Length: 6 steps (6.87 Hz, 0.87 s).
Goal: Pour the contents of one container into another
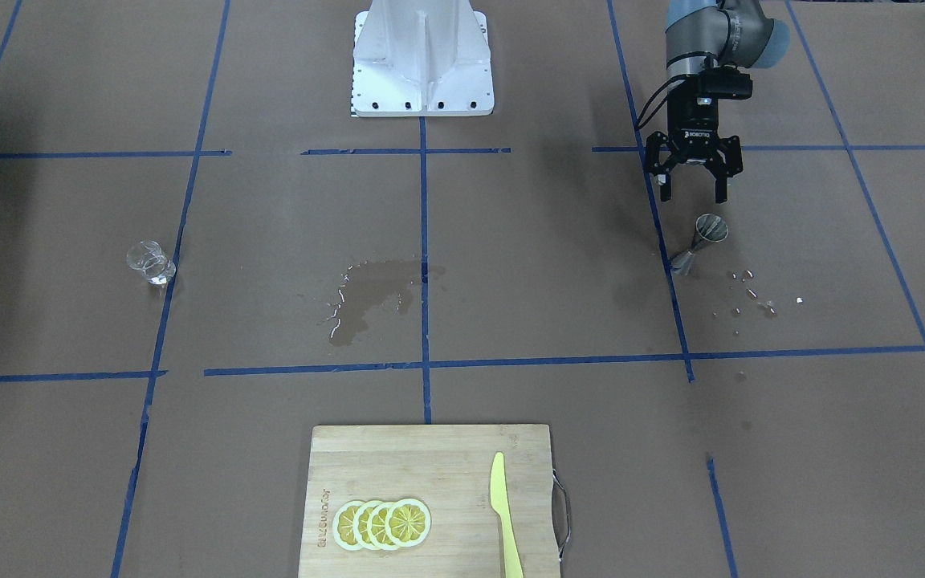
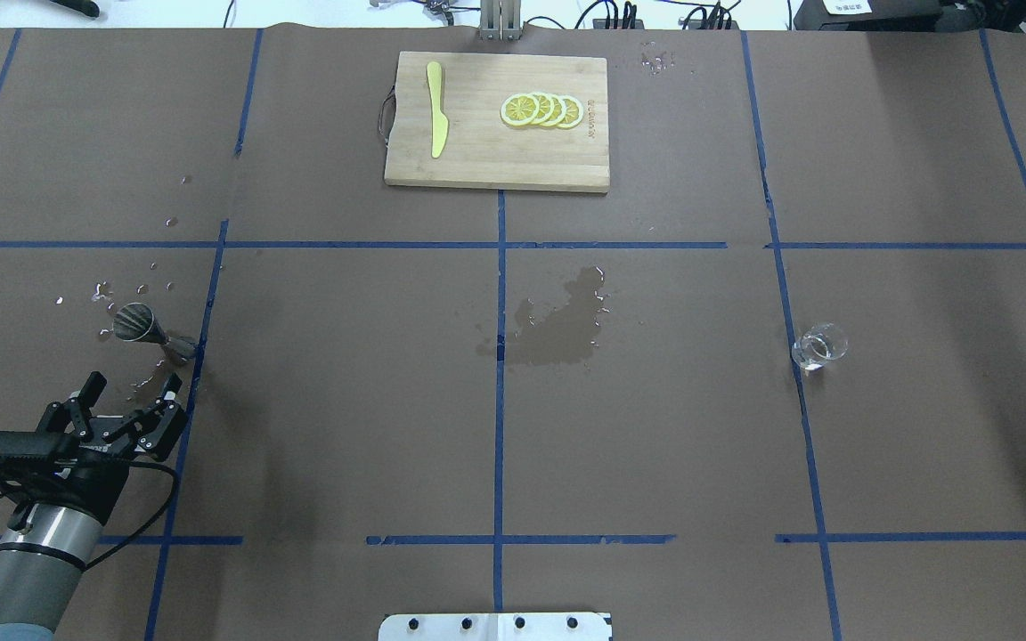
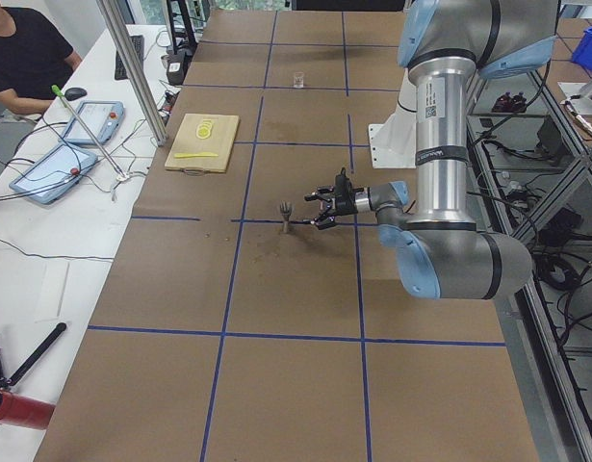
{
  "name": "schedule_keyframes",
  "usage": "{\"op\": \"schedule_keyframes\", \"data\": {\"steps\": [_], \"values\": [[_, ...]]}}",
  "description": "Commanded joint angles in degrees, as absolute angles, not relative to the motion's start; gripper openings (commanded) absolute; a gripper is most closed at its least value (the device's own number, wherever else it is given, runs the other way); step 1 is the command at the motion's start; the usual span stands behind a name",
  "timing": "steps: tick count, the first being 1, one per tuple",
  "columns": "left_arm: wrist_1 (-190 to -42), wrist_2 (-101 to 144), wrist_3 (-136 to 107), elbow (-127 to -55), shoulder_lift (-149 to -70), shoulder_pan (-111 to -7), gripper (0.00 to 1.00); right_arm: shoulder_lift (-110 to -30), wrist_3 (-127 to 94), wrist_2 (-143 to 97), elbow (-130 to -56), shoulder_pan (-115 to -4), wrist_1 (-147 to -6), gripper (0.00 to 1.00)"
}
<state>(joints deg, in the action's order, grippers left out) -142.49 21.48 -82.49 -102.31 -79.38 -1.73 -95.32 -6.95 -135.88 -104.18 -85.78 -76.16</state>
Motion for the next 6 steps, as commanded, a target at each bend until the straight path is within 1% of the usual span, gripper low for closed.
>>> {"op": "schedule_keyframes", "data": {"steps": [1,2,4,6], "values": [[-142.91,21.53,-77.89,-100.64,-81.64,-1.67,0.94,-95.36,-6.86,-135.88,-104.24,-85.78,-75.59,1.0],[-143.0,21.53,-77.87,-97.68,-84.78,-1.76,0.94,-95.36,-6.86,-135.88,-104.24,-85.78,-75.59,1.0],[-143.96,21.88,-77.78,-95.55,-85.34,-5.25,0.94,-95.45,-6.42,-135.88,-104.24,-85.78,-75.59,1.0],[-148.42,23.63,-77.61,-91.16,-85.52,-7.9,0.94,-95.45,-6.42,-135.88,-104.24,-85.87,-75.5,1.0]]}}
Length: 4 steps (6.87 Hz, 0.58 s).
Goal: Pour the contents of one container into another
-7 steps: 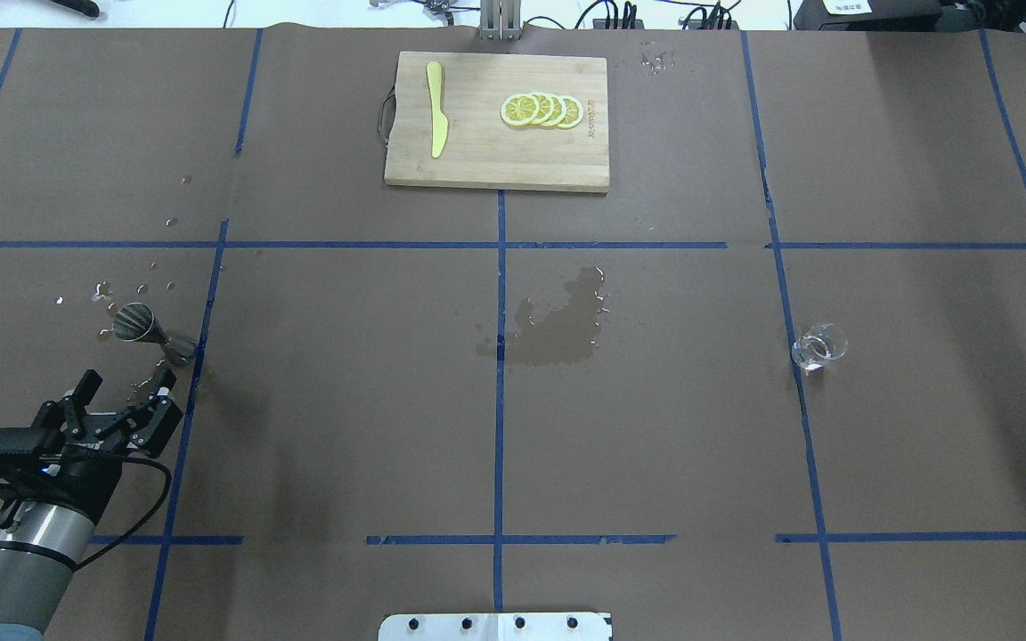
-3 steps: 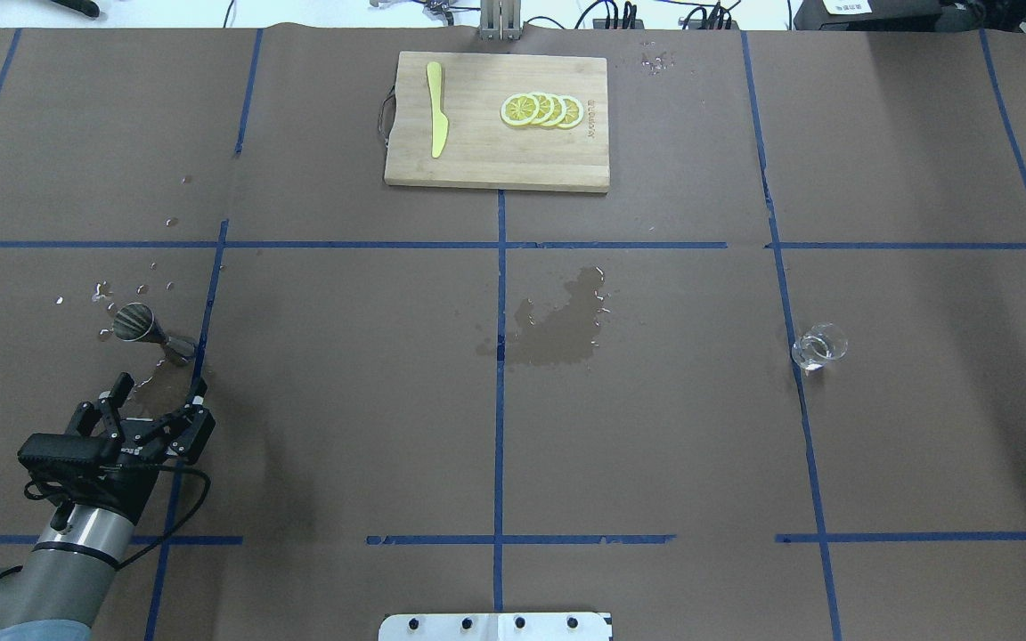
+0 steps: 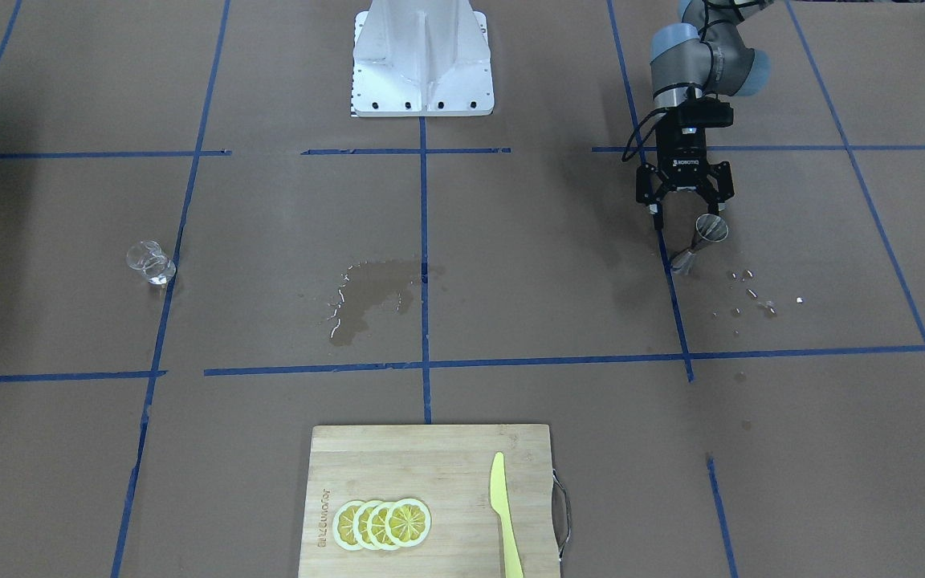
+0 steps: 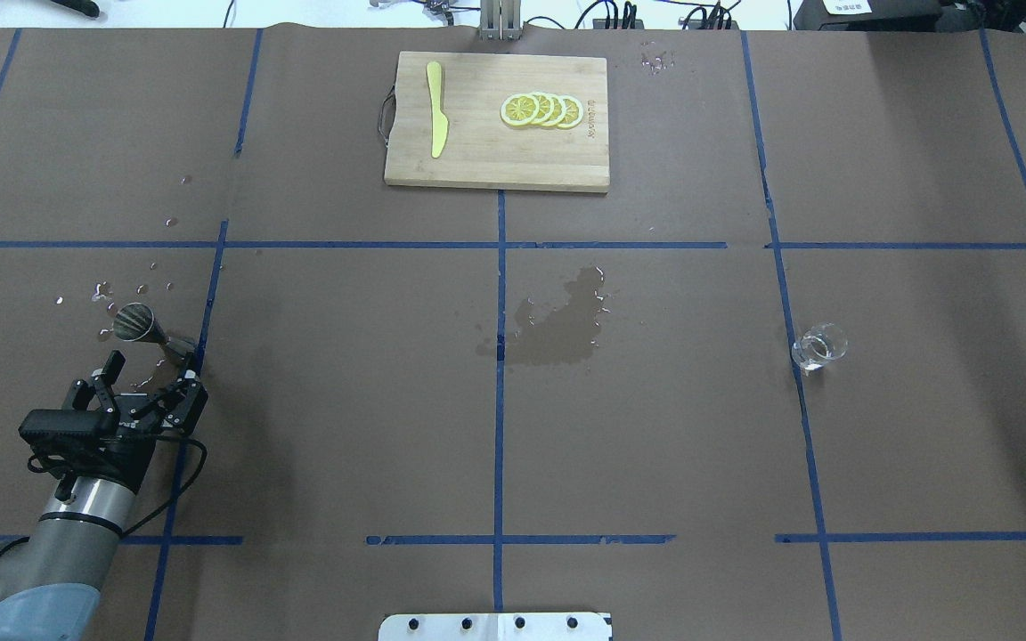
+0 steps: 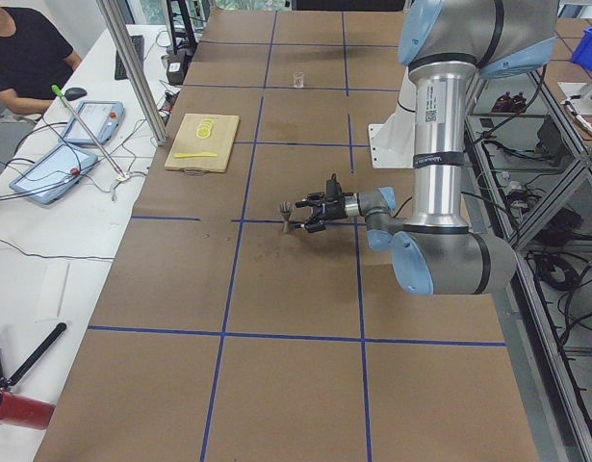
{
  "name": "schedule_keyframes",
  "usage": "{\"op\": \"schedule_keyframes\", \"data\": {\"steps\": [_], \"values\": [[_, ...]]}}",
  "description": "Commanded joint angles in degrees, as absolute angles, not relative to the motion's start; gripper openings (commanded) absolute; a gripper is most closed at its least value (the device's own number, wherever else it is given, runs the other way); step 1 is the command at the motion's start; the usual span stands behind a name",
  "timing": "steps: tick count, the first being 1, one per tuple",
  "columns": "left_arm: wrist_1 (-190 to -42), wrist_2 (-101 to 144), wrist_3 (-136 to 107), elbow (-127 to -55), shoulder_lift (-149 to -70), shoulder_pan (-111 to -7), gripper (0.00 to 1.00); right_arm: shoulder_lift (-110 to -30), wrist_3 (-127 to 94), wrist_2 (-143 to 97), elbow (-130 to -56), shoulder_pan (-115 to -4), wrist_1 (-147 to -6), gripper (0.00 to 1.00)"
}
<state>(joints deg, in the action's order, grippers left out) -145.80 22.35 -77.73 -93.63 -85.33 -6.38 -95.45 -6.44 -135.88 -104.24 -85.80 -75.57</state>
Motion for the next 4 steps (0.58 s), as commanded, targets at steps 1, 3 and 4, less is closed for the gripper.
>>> {"op": "schedule_keyframes", "data": {"steps": [1,3,4], "values": [[-148.45,24.77,-77.61,-90.36,-85.6,-8.43,0.94,-95.45,-6.33,-135.88,-104.24,-85.78,-75.5,1.0],[-148.45,25.14,-76.99,-90.26,-86.83,-9.05,0.93,-95.45,-6.24,-135.88,-104.33,-85.78,-75.59,1.0],[-148.45,25.48,-76.99,-90.26,-87.27,-9.14,0.9,-95.45,-6.24,-135.88,-104.33,-85.78,-75.59,1.0]]}}
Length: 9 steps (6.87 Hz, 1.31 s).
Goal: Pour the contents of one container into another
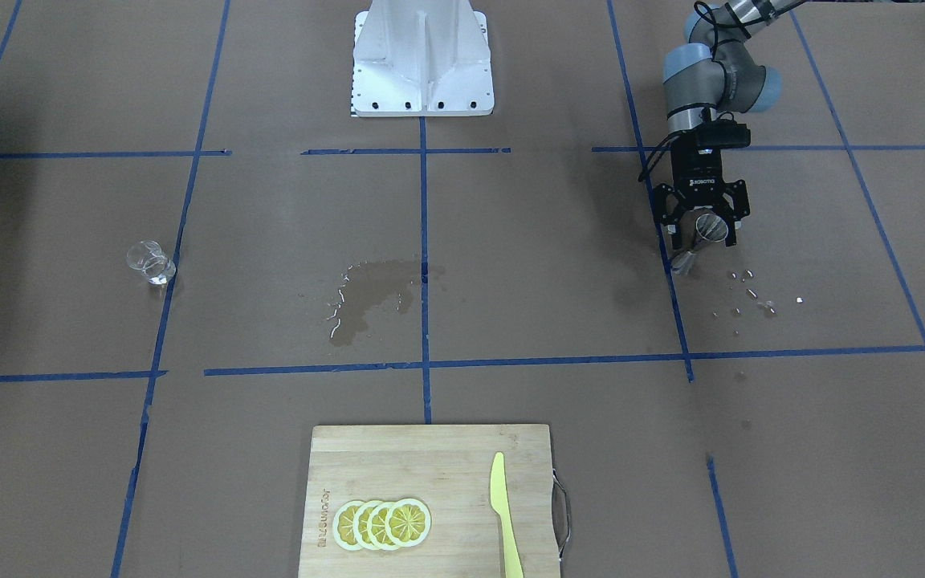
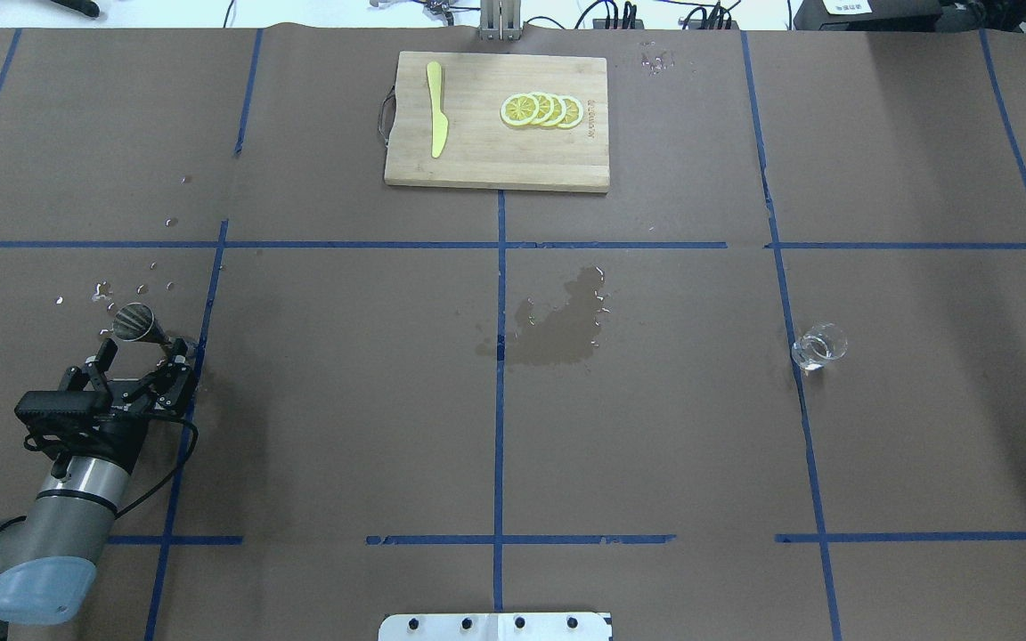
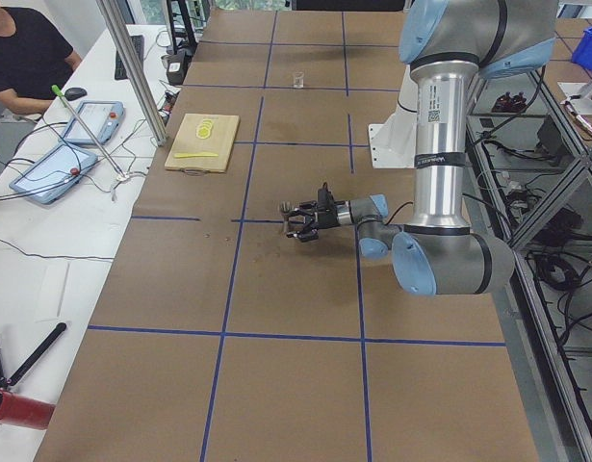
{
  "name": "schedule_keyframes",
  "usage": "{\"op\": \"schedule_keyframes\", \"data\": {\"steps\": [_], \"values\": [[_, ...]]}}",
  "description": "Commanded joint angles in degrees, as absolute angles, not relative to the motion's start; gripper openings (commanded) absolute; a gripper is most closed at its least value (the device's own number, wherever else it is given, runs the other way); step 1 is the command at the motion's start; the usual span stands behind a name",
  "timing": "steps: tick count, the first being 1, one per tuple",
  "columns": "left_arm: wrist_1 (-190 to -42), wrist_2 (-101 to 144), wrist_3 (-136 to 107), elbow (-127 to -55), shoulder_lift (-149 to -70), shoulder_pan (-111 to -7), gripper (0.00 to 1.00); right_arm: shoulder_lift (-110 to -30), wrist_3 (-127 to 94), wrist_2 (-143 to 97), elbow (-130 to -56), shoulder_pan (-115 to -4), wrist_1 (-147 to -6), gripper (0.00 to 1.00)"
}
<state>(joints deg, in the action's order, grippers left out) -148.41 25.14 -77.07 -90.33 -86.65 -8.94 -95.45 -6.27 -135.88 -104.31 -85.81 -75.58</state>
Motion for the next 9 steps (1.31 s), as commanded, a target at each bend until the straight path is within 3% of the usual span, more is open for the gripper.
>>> {"op": "schedule_keyframes", "data": {"steps": [1,4,9], "values": [[-148.45,25.58,-76.82,-90.18,-87.36,-9.23,0.81,-95.45,-6.41,-135.88,-104.33,-85.87,-75.5,1.0],[-148.45,25.93,-76.82,-90.18,-87.54,-9.49,0.57,-95.45,-6.59,-135.88,-104.41,-85.78,-75.5,1.0],[-157.03,26.72,-66.21,-90.35,-87.71,-10.19,0.0,-95.45,-6.77,-135.79,-104.24,-85.78,-75.5,1.0]]}}
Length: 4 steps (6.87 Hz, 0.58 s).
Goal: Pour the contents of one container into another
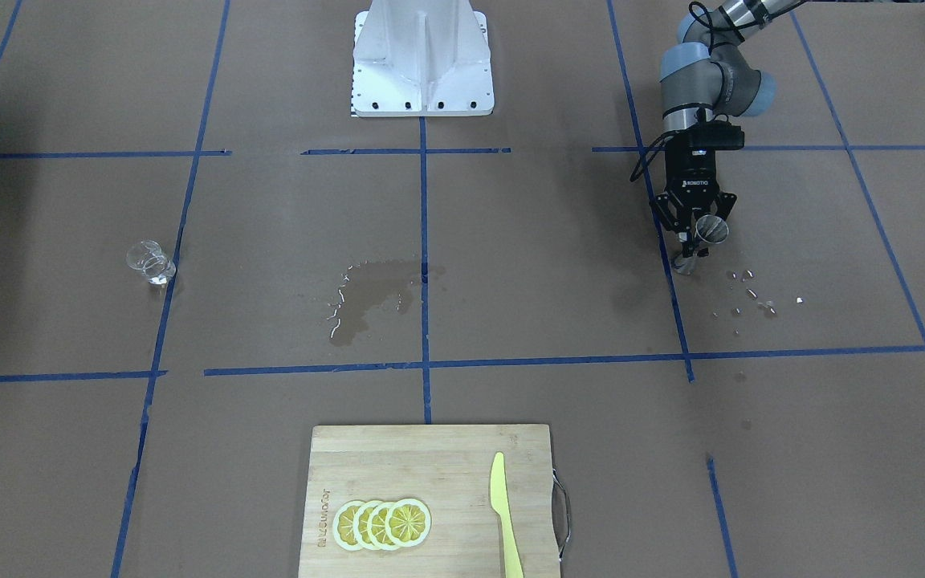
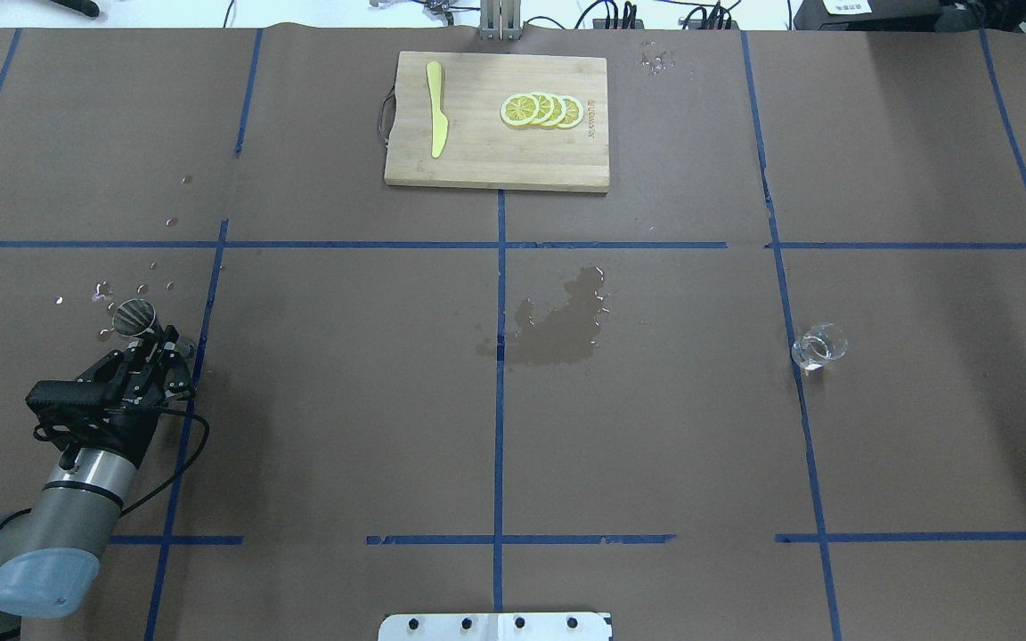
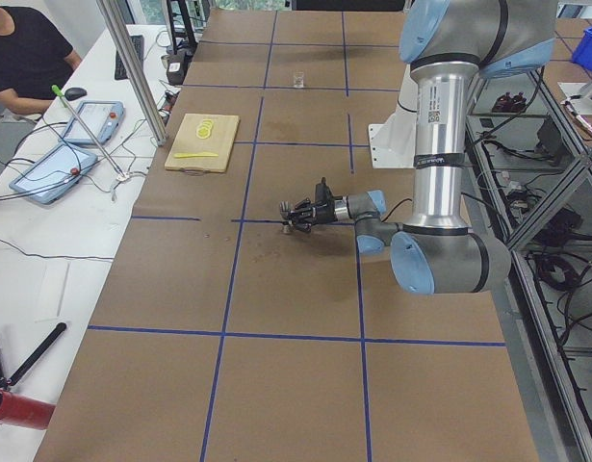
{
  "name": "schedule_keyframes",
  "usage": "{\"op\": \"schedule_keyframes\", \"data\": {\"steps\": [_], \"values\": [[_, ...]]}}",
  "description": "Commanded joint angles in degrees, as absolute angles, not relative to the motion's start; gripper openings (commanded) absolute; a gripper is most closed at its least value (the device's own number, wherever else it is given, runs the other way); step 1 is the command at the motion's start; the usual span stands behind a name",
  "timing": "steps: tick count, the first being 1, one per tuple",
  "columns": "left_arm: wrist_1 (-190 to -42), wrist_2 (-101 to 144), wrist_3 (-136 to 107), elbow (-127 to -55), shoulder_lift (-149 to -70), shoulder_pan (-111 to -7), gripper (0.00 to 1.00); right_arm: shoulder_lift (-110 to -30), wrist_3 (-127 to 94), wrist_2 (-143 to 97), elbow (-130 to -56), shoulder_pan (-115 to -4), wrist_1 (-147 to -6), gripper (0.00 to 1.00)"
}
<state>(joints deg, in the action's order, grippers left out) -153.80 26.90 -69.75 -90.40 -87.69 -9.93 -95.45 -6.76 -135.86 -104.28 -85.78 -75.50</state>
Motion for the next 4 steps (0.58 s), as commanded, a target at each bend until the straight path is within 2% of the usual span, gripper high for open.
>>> {"op": "schedule_keyframes", "data": {"steps": [1,4], "values": [[-157.84,26.54,-66.09,-90.18,-87.71,-10.2,0.0,-95.45,-6.77,-135.7,-104.15,-85.78,-75.59,1.0],[-159.95,27.07,-64.26,-91.14,-87.98,-10.02,0.0,-94.66,-8.07,-135.53,-104.5,-83.26,-74.54,1.0]]}}
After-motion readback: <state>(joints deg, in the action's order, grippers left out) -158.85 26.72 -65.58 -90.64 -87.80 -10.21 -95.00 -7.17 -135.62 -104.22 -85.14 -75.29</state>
